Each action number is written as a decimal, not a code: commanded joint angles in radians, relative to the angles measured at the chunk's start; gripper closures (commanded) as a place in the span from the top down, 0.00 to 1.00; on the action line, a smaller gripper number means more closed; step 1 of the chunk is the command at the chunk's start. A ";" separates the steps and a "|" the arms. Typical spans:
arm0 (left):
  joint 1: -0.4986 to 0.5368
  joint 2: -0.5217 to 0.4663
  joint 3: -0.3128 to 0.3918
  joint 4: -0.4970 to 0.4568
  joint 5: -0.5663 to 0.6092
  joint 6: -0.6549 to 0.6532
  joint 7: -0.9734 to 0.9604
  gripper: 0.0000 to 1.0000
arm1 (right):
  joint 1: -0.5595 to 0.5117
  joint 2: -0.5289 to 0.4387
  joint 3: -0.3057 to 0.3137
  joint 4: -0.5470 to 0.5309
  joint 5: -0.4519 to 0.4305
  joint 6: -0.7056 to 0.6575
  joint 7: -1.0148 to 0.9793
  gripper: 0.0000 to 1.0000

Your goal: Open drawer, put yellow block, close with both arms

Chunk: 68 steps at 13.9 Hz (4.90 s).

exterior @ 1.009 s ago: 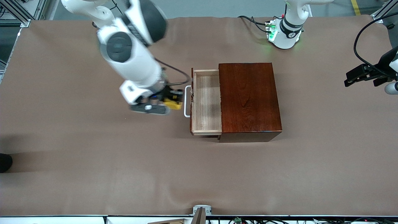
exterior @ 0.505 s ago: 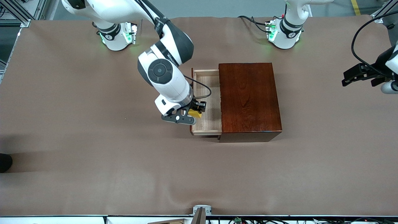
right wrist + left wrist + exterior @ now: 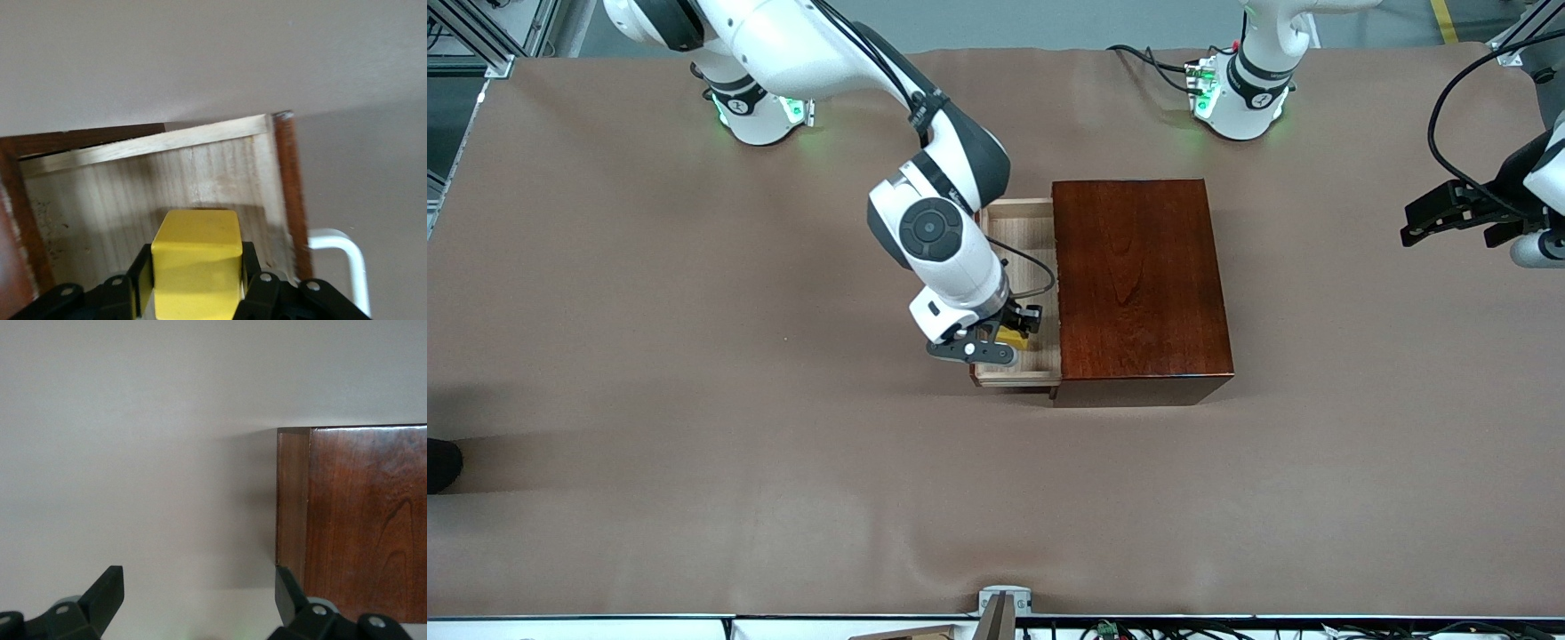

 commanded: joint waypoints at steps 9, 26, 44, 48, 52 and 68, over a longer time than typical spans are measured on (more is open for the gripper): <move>0.006 -0.009 -0.003 0.000 0.012 0.009 0.020 1.00 | -0.046 -0.122 -0.011 0.047 0.075 -0.191 0.025 1.00; -0.008 -0.006 -0.006 0.001 0.003 0.009 0.020 1.00 | -0.732 -0.607 -0.045 -0.267 -0.204 -0.610 -0.741 1.00; -0.319 0.212 -0.029 0.049 -0.080 0.018 -0.616 1.00 | -0.772 -0.702 -0.043 -0.350 -0.199 -0.558 -0.805 1.00; -0.483 0.290 -0.029 0.086 -0.080 0.106 -0.904 1.00 | -0.769 -0.702 -0.043 -0.350 -0.196 -0.556 -0.805 1.00; -0.598 0.327 -0.029 0.086 -0.080 0.265 -1.232 1.00 | -0.769 -0.702 -0.043 -0.349 -0.193 -0.556 -0.805 1.00; -0.813 0.600 -0.034 0.179 -0.126 0.633 -2.308 1.00 | -0.764 -0.699 -0.042 -0.350 -0.193 -0.556 -0.802 1.00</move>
